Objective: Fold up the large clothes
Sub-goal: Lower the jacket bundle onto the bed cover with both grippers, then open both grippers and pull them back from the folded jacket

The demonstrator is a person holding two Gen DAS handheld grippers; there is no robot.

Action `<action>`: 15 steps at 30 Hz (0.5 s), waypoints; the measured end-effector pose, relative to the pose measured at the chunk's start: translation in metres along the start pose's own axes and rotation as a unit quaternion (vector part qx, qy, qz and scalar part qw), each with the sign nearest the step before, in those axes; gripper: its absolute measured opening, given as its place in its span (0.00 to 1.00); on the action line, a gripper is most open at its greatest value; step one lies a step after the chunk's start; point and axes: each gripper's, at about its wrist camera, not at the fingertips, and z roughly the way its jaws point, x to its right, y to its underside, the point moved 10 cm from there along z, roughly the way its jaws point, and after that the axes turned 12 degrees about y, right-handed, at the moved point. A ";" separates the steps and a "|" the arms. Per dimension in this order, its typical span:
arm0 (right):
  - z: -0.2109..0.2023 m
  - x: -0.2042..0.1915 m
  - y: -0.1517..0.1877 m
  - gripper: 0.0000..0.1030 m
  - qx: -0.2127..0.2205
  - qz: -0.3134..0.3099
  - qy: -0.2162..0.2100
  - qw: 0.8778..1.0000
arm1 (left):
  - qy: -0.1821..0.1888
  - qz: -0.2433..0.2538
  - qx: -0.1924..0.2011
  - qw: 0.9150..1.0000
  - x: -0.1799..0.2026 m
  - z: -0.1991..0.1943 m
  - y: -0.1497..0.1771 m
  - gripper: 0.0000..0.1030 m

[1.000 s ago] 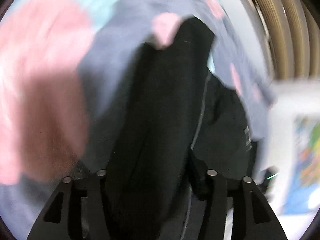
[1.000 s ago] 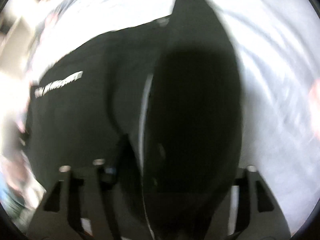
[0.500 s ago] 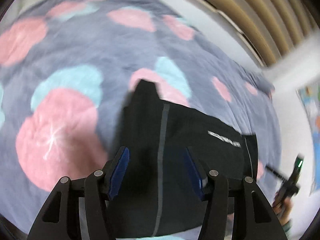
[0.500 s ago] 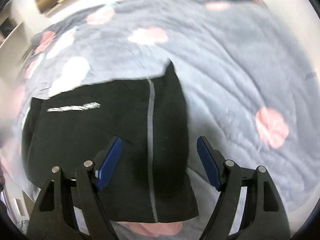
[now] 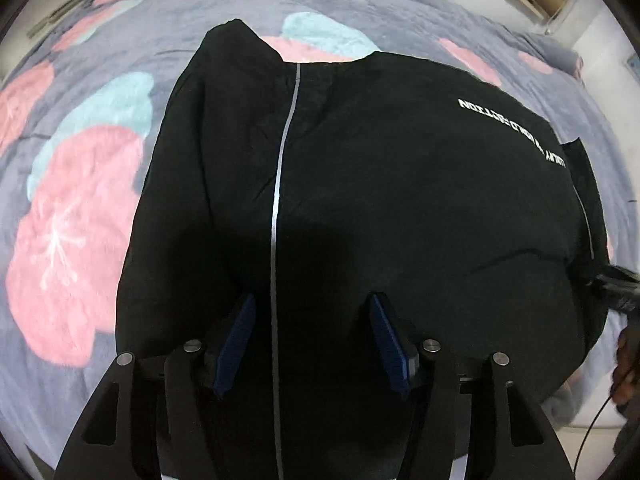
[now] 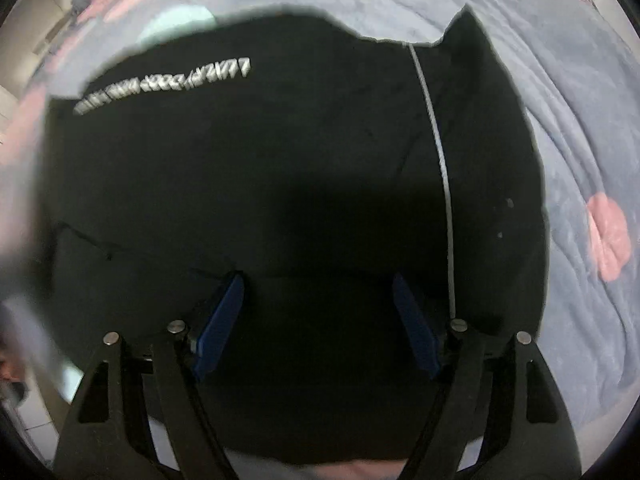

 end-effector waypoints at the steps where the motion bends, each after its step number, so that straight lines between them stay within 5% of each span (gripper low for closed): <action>1: 0.001 0.000 0.000 0.73 0.002 -0.002 0.004 1.000 | -0.004 0.004 -0.002 1.000 0.000 0.000 -0.001 0.62; 6: -0.020 0.010 -0.015 0.59 -0.001 0.025 -0.019 1.000 | 0.006 0.000 0.002 1.000 0.008 -0.022 -0.014 0.62; 11: -0.036 0.013 -0.062 0.62 0.040 0.032 -0.008 0.999 | 0.049 -0.006 0.037 0.998 0.030 -0.035 -0.053 0.62; 15: 0.011 0.006 -0.073 0.74 -0.008 0.041 -0.014 0.999 | 0.037 -0.035 -0.012 0.999 0.018 0.013 -0.056 0.64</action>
